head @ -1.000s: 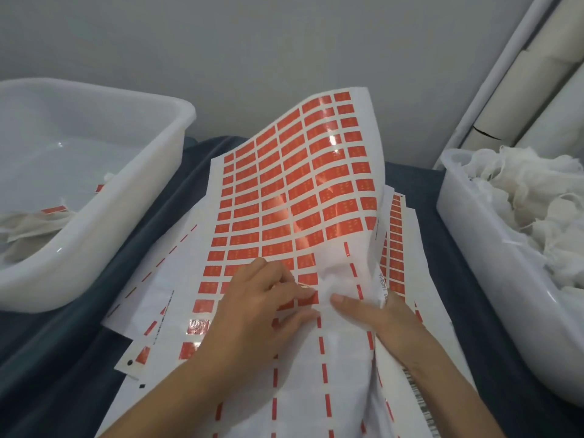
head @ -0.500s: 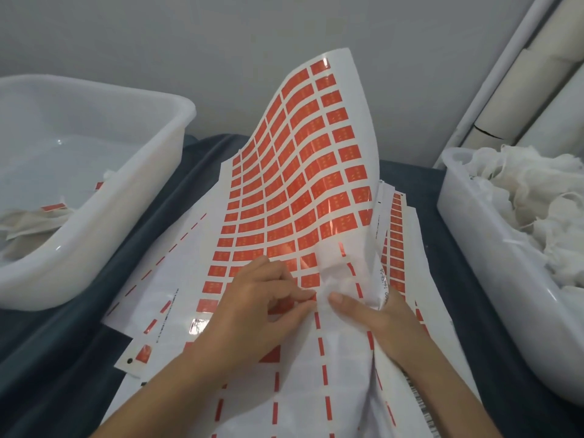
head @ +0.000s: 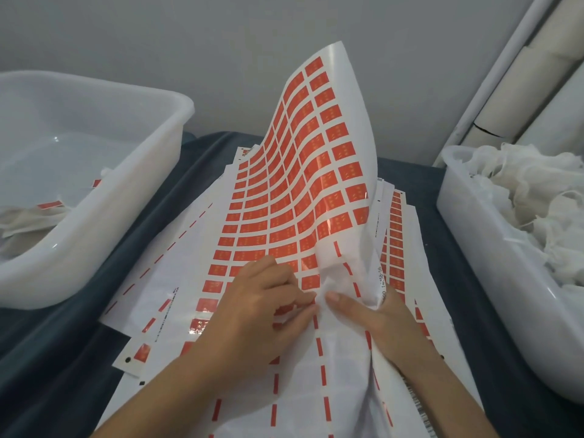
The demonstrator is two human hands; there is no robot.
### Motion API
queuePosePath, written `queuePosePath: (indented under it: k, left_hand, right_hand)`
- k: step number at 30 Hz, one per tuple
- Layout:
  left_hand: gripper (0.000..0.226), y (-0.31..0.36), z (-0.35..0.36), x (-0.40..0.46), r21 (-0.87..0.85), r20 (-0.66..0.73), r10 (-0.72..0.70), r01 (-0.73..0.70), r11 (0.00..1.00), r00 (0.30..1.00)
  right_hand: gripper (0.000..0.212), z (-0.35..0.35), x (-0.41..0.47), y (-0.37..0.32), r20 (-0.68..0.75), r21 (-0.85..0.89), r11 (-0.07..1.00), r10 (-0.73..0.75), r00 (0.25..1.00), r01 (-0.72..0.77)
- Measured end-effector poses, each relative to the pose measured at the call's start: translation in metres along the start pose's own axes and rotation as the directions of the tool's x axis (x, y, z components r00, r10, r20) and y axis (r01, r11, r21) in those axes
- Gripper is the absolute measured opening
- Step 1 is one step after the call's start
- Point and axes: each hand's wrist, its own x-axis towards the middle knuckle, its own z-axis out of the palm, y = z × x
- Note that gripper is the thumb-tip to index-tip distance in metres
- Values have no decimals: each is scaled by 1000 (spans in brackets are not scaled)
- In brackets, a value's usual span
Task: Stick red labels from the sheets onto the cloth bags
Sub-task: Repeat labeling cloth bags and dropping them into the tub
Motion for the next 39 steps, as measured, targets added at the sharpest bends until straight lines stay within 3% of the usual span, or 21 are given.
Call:
queuePosePath:
  k: [7, 10, 14, 16, 18, 20, 21, 22, 23, 25, 26, 28, 30, 36, 39]
  left_hand:
    - [27, -1, -2, 3, -117, -79, -117, 108, 987, 990]
    - [13, -2, 0, 4, -92, -142, -188, 176, 980, 972]
    - [12, -5, -2, 4, -39, -321, -256, 258, 965, 912]
    - [17, -4, -5, 4, 7, -451, -185, 211, 977, 873]
    - [24, -1, -5, 2, 70, -532, -50, 102, 992, 846]
    - [30, 1, -3, 1, 139, -549, 98, -25, 990, 830]
    - [31, 3, -2, 1, 165, -541, 156, -77, 983, 826]
    - [30, 5, -2, 0, 183, -528, 202, -122, 975, 825]
    - [25, 5, -2, 0, 198, -513, 243, -162, 967, 823]
    - [20, 6, -1, -3, 230, -472, 315, -230, 946, 823]
    - [20, 5, 0, -5, 247, -446, 346, -258, 934, 825]
    - [19, 5, 3, -8, 273, -394, 396, -306, 912, 829]
    - [19, 6, 6, -10, 288, -359, 427, -337, 896, 830]
    - [17, 5, 8, -11, 292, -320, 451, -366, 884, 833]
    - [20, 5, 9, -8, 273, -328, 420, -340, 900, 846]
  right_hand:
    - [43, -2, 0, -2, -19, 14, 1000, 1, 1000, 0]
    - [50, -3, 1, -2, -44, 5, 1000, 19, 999, -19]
    - [76, -8, 3, -3, -53, -49, 997, 52, 997, -55]
    - [86, -11, 5, -5, -120, -92, 995, 35, 992, -46]
    - [91, -11, 7, -7, -286, -203, 979, -69, 956, 10]
    - [91, -12, 6, -7, -438, -389, 912, -304, 846, 126]
    - [77, -12, 5, -8, -449, -477, 855, -435, 781, 202]
    - [54, -14, 4, -7, -415, -512, 816, -509, 754, 268]
    - [34, -15, 2, -10, -351, -462, 833, -487, 800, 304]
    - [36, -14, -5, -17, -89, -281, 931, -269, 959, 235]
    - [38, -14, -7, -19, 55, -255, 952, -158, 986, 167]
    - [39, -15, -8, -22, 185, -233, 968, -53, 981, 96]
    - [37, -17, -8, -24, 213, -167, 984, -23, 977, 60]
    - [16, -16, -11, -25, 246, -196, 977, -30, 969, 80]
    - [16, -15, -13, -26, 142, -164, 979, -100, 985, 123]
